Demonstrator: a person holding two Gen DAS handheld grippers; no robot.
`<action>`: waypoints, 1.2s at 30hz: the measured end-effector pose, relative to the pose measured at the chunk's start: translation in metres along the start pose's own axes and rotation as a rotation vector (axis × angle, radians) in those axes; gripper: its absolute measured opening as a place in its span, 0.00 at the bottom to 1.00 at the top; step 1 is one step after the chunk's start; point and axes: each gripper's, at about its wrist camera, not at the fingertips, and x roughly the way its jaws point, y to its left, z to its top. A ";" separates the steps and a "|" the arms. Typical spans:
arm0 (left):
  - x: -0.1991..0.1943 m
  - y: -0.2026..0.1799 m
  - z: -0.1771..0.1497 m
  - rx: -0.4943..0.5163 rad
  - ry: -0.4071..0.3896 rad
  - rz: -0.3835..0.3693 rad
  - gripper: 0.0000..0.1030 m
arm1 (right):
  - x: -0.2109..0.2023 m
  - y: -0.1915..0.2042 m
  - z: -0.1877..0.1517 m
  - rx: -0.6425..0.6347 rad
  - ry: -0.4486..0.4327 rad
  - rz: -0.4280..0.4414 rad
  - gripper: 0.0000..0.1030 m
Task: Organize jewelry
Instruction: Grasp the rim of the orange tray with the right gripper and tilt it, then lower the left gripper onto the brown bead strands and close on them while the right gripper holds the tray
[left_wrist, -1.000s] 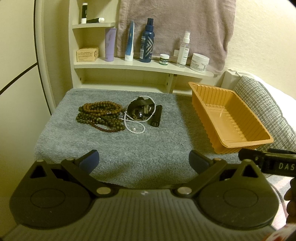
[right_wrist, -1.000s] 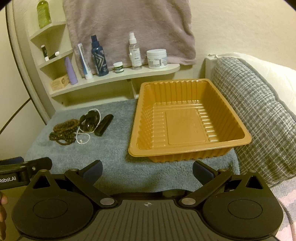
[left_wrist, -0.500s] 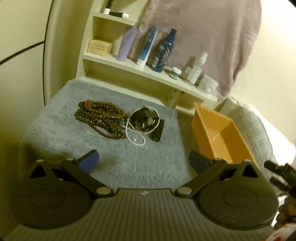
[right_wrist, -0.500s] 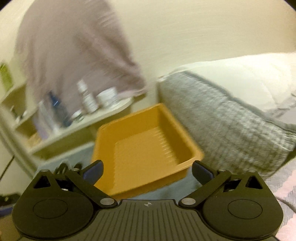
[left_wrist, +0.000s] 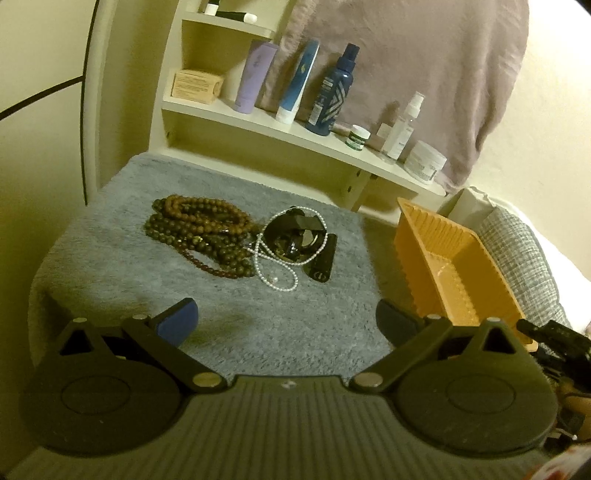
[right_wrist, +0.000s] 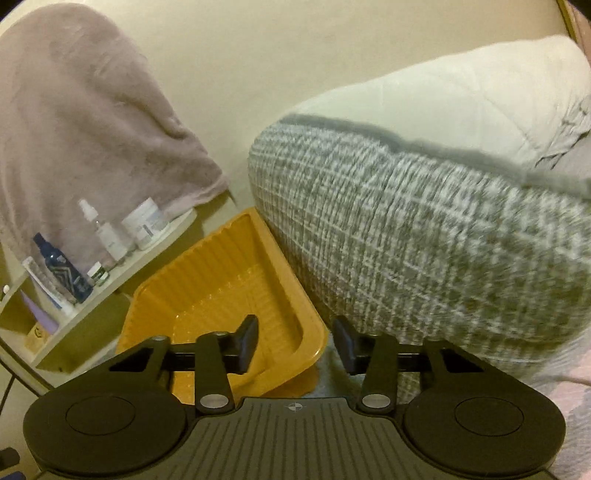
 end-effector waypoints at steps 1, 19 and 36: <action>0.002 0.000 -0.001 -0.001 0.000 -0.004 0.98 | 0.005 0.000 0.000 0.003 0.002 0.004 0.37; 0.013 0.000 -0.006 0.015 0.005 -0.020 0.97 | 0.027 0.002 0.005 -0.010 0.009 0.009 0.09; 0.045 0.010 0.018 0.283 -0.038 0.059 0.79 | 0.002 0.092 -0.005 -0.487 -0.103 -0.084 0.07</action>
